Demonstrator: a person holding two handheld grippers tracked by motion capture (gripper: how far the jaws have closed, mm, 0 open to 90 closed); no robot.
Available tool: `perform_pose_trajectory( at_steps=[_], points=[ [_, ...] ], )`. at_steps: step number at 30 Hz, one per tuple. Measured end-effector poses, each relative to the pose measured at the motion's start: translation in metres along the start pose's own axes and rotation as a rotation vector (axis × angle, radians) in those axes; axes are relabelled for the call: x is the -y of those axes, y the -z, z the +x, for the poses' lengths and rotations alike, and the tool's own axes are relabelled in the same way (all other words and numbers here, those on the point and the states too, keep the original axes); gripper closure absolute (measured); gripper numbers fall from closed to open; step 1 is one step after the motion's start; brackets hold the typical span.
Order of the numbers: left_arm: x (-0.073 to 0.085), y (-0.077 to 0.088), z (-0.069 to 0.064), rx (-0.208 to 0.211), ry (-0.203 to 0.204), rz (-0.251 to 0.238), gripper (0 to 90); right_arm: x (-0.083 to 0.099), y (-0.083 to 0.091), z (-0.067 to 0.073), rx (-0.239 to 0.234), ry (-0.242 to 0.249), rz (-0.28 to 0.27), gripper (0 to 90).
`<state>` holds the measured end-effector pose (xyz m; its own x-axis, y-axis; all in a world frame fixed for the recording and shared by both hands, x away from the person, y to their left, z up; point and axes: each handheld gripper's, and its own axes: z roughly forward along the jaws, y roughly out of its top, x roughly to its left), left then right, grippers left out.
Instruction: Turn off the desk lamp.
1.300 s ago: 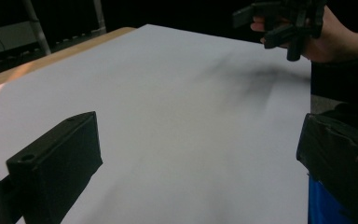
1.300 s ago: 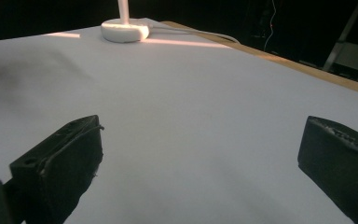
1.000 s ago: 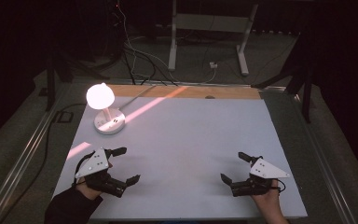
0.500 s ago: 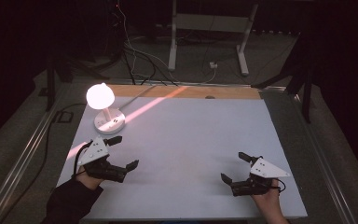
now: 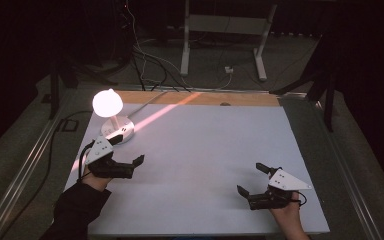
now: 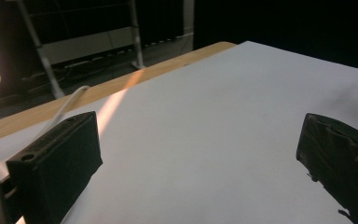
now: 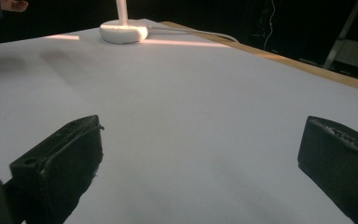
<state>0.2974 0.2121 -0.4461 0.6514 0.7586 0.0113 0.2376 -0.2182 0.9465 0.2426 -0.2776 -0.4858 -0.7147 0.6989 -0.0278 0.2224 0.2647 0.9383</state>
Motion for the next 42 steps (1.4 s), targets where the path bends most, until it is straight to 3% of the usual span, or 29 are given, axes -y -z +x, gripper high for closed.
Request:
perform_pose_trajectory(
  at_steps=[12, 25, 27, 30, 38, 39, 42],
  points=[
    [0.008, -0.014, 0.021, -0.093, 0.054, 0.003, 0.5, 0.000, 0.000, 0.000, -0.004, -0.001, 0.002, 0.0],
    [0.017, -0.023, 0.042, -0.118, 0.097, 0.027, 1.6, 0.000, 0.000, 0.000, -0.006, -0.003, 0.003, 0.0],
    [0.017, -0.026, 0.044, -0.124, 0.082, 0.042, 1.8, 0.000, 0.000, 0.000, -0.006, -0.001, 0.002, 0.0],
    [0.020, -0.030, 0.050, -0.135, 0.104, 0.068, 2.0, 0.001, 0.000, 0.000, -0.008, -0.004, 0.002, 0.0],
    [0.025, -0.035, 0.061, -0.181, 0.133, 0.099, 11.9, 0.001, 0.000, -0.001, -0.009, -0.006, 0.003, 0.0],
    [0.027, -0.037, 0.064, -0.216, 0.127, 0.107, 17.4, 0.001, 0.000, -0.001, -0.009, -0.007, 0.002, 0.0],
    [0.029, -0.038, 0.066, -0.232, 0.132, 0.123, 29.8, 0.001, -0.001, -0.001, -0.010, -0.008, 0.004, 0.0]
  ],
)
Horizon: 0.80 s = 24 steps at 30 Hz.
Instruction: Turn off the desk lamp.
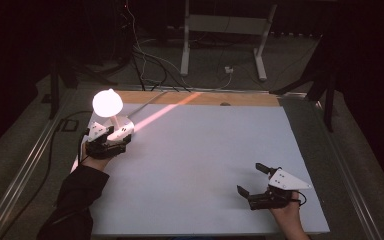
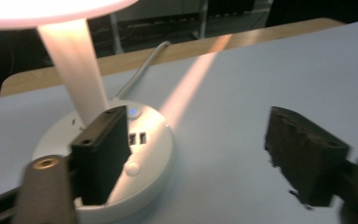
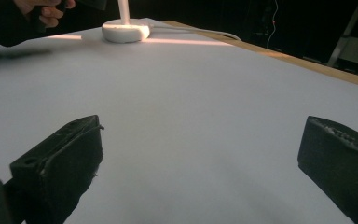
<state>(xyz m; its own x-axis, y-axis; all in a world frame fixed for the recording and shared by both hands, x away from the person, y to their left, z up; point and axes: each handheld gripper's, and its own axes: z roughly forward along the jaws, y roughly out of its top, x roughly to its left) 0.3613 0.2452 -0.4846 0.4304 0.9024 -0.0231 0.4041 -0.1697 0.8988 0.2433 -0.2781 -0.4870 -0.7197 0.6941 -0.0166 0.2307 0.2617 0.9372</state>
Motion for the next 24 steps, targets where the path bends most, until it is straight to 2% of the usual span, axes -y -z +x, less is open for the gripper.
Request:
perform_pose_trajectory(
  at_steps=[1, 2, 5, 10, 14, 16, 22, 24],
  points=[
    [0.002, -0.003, 0.003, -0.019, -0.006, 0.007, 34.1, 0.000, 0.000, 0.000, 0.000, 0.002, 0.002, 0.0],
    [0.002, -0.003, 0.003, -0.019, -0.006, 0.007, 36.4, 0.000, 0.000, 0.000, 0.000, 0.002, 0.002, 0.0],
    [0.004, -0.007, 0.006, -0.079, -0.007, 0.031, 45.6, 0.000, -0.001, 0.000, -0.002, -0.003, 0.001, 0.0],
    [0.006, -0.010, 0.011, -0.125, -0.002, 0.046, 63.2, 0.000, -0.001, 0.000, -0.003, -0.004, 0.001, 0.0],
    [0.008, -0.013, 0.014, -0.145, 0.000, 0.052, 69.4, 0.000, -0.001, 0.000, -0.002, -0.002, 0.002, 0.0],
    [0.008, -0.014, 0.015, -0.141, 0.003, 0.054, 70.8, 0.000, -0.001, -0.001, -0.003, -0.005, 0.002, 0.0],
    [0.012, -0.019, 0.019, -0.147, -0.013, 0.084, 86.9, 0.000, -0.001, -0.001, -0.003, -0.006, 0.003, 0.0],
    [0.013, -0.021, 0.020, -0.152, -0.016, 0.088, 88.6, 0.000, -0.001, 0.000, -0.004, -0.004, 0.006, 0.0]
  ],
)
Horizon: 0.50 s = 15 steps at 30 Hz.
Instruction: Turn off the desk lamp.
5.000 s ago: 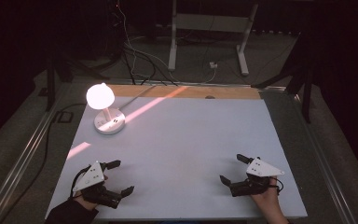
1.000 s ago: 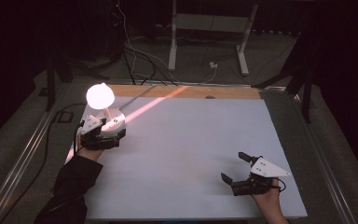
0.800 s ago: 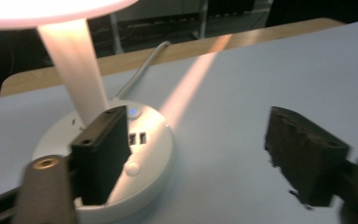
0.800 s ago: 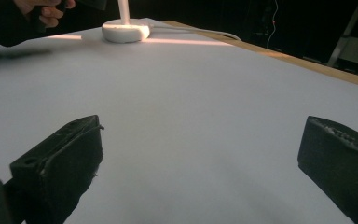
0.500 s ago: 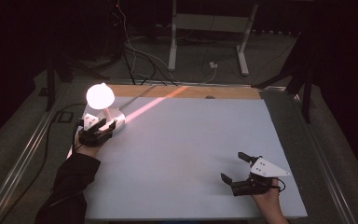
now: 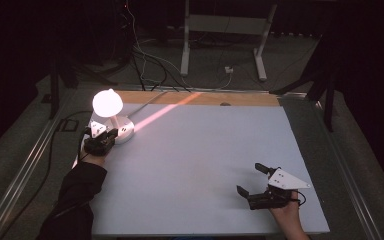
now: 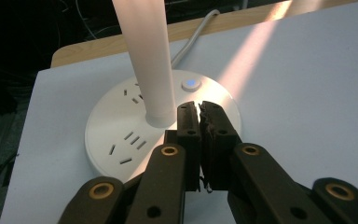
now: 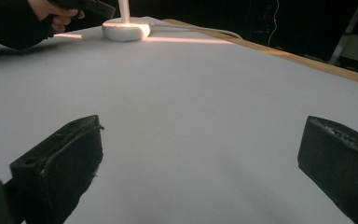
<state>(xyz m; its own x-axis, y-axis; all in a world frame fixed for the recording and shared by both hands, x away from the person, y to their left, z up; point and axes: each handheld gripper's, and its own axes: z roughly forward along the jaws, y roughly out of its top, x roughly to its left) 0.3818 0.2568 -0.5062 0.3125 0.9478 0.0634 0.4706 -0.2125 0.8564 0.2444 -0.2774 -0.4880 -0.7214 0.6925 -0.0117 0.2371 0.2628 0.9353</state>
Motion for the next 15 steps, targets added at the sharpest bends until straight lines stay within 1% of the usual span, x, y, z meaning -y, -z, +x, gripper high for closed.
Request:
perform_pose_trajectory(
  at_steps=[1, 3, 4, 6, 8, 12, 14, 15],
  points=[
    [0.000, -0.001, 0.001, 0.002, -0.003, 0.006, 89.7, 0.000, 0.000, 0.000, -0.001, 0.002, 0.000, 0.0],
    [0.001, -0.003, 0.002, 0.013, 0.004, 0.010, 90.0, 0.000, 0.000, 0.000, -0.001, 0.001, 0.001, 0.0],
    [0.001, -0.005, 0.003, 0.034, 0.014, 0.016, 90.0, 0.000, 0.000, 0.000, -0.001, -0.001, 0.001, 0.0],
    [0.001, -0.007, 0.003, 0.037, 0.007, 0.025, 90.0, 0.000, -0.001, 0.000, -0.001, 0.002, 0.004, 0.0],
    [0.001, -0.008, 0.003, 0.044, 0.013, 0.031, 90.0, 0.000, 0.000, 0.000, -0.001, 0.000, 0.001, 0.0],
    [0.003, -0.013, 0.003, 0.033, 0.008, 0.038, 90.0, 0.000, 0.000, 0.000, 0.000, 0.002, 0.002, 0.0],
    [0.003, -0.014, 0.004, 0.040, 0.011, 0.041, 90.0, 0.000, 0.000, 0.000, 0.000, 0.000, 0.000, 0.0],
    [0.004, -0.014, 0.004, 0.030, 0.004, 0.047, 90.0, 0.000, 0.000, 0.000, 0.001, 0.000, 0.000, 0.0]
  ],
)
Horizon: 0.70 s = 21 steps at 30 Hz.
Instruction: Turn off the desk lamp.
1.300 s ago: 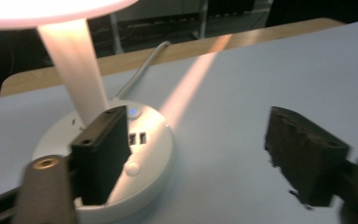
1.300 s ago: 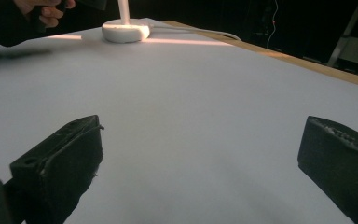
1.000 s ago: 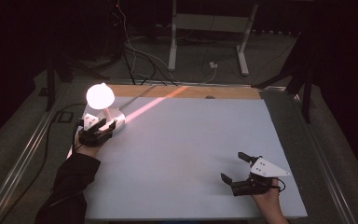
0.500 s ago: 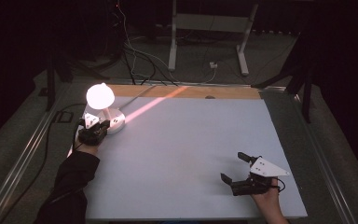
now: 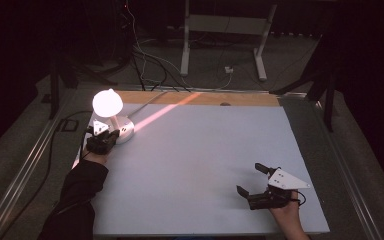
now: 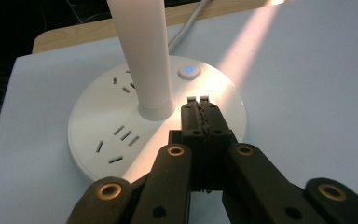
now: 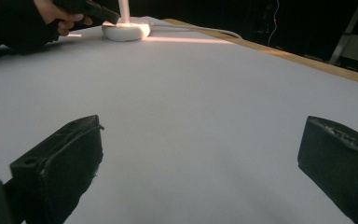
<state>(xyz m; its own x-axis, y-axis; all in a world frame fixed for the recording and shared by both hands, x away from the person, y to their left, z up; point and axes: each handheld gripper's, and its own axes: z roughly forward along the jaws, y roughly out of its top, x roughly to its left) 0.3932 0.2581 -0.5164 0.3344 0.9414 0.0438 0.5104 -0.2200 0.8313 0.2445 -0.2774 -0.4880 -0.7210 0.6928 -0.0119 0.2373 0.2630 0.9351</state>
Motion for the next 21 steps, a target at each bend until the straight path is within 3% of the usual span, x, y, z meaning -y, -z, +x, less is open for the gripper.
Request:
perform_pose_trajectory(
  at_steps=[13, 21],
  points=[
    [0.0004, -0.0003, -0.0010, -0.006, -0.025, 0.004, 90.0, 0.0001, -0.0002, 0.0003, 0.000, 0.004, 0.005, 0.0],
    [-0.0010, 0.0003, -0.0002, 0.002, -0.018, 0.011, 90.0, 0.0001, -0.0008, 0.0006, -0.001, 0.004, 0.006, 0.0]
  ],
)
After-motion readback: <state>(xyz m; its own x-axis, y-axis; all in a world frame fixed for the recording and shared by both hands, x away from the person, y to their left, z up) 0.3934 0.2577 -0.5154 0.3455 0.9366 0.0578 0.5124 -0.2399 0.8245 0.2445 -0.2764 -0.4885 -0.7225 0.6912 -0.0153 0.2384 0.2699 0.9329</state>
